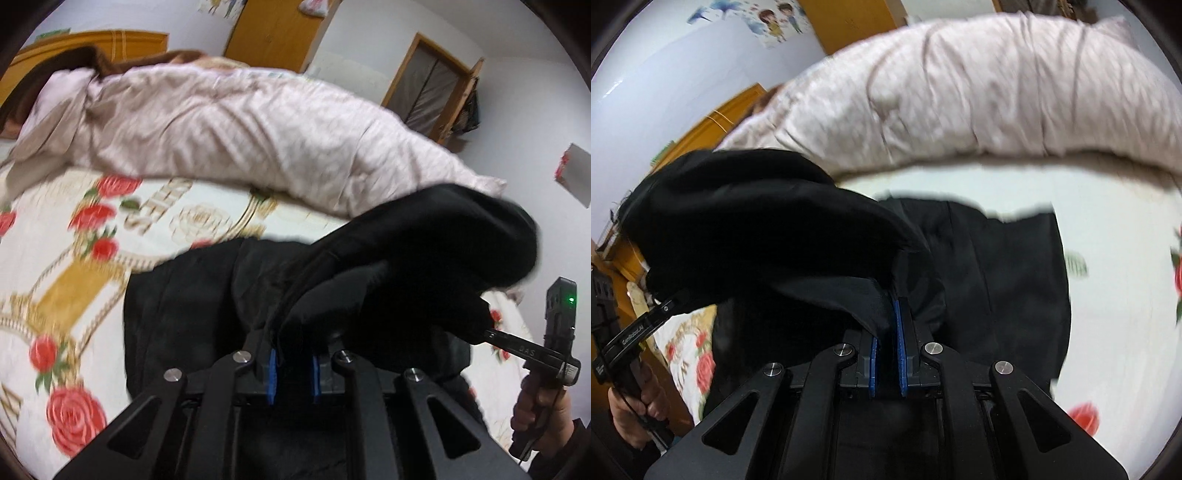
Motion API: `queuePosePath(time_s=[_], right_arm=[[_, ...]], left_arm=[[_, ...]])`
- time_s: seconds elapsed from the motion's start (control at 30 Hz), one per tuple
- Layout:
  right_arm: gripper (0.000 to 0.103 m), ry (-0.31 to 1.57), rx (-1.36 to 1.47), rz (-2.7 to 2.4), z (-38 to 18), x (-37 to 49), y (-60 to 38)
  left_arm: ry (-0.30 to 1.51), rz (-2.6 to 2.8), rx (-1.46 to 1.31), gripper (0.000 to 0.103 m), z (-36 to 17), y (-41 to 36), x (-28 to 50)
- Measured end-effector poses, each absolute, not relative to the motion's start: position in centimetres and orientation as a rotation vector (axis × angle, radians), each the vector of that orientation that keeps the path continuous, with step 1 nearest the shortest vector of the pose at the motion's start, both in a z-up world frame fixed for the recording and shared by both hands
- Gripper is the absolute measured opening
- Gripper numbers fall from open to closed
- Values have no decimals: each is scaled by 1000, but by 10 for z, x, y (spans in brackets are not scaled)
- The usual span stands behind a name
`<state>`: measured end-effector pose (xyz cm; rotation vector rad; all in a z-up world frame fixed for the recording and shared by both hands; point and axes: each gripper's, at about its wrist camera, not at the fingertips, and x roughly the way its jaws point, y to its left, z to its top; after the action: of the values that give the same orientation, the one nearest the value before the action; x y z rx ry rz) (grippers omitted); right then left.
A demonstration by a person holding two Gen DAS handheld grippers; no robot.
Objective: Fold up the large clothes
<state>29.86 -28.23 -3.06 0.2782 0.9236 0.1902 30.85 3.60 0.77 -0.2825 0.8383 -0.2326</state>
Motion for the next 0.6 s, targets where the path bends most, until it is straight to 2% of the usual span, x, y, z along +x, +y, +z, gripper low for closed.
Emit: queuePosePath(time_s=[0.17, 0.3, 0.47, 0.53, 0.6], right_arm=[[9, 984, 300, 187, -56, 287, -281], [17, 995, 307, 177, -54, 279, -286], [24, 969, 329, 166, -38, 257, -299], [31, 932, 340, 169, -24, 251, -301], [33, 894, 350, 184, -10, 256, -296]], left_arm=[[910, -173, -280, 23, -27, 41, 295], [949, -153, -300, 34, -38, 50, 285], [949, -143, -334, 39, -30, 66, 259], [924, -143, -357, 42, -19, 71, 254], [876, -153, -369, 47, -3, 70, 257]])
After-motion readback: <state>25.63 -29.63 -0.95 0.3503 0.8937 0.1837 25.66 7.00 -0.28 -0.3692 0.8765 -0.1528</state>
